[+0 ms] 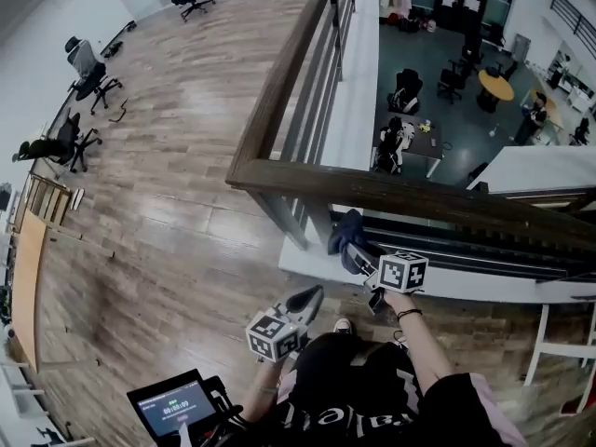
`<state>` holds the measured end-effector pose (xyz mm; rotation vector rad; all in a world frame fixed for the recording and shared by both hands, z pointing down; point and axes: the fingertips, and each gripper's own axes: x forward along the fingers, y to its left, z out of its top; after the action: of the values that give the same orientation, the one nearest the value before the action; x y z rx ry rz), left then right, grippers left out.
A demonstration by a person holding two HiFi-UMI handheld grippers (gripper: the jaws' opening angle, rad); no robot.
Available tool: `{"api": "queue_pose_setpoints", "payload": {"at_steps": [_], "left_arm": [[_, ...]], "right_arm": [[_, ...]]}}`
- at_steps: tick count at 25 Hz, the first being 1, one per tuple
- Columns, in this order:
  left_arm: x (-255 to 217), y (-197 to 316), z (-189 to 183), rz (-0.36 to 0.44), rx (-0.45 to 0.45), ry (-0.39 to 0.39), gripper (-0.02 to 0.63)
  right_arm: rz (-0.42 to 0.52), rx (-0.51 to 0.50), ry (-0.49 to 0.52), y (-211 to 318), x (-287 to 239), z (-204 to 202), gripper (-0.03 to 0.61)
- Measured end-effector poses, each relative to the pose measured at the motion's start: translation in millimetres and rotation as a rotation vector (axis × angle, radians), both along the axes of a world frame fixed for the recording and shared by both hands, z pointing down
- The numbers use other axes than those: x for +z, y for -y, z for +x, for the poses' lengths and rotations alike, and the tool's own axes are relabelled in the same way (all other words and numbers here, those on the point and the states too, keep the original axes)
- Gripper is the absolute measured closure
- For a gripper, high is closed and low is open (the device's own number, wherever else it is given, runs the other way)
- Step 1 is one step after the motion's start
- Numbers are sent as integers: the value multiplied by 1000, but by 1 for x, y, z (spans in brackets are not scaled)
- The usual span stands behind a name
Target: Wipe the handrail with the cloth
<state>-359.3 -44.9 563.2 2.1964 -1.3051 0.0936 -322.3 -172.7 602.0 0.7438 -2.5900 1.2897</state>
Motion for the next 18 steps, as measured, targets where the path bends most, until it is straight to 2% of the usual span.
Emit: {"api": "queue_pose_setpoints", "payload": {"at_steps": [3,6,11,14,18], "left_arm": [[5,-7,-19,-15,-45,-12,614],[13,-12,-28,-26,-68,-20,614],[22,-6,-27,-35,-38,-28,614],[21,4,-17,-23,-6,-36,614],[11,21,17,-3,31,-50,614]], "right_arm": [[-31,-13,-41,6,17,-18,486],[-66,2,-71,10,33,-17,486],[-105,64,-102,19,45,-1,486],[-119,106,-103,20,48,15,486],[-127,147,-97,23,48,52,486]]}}
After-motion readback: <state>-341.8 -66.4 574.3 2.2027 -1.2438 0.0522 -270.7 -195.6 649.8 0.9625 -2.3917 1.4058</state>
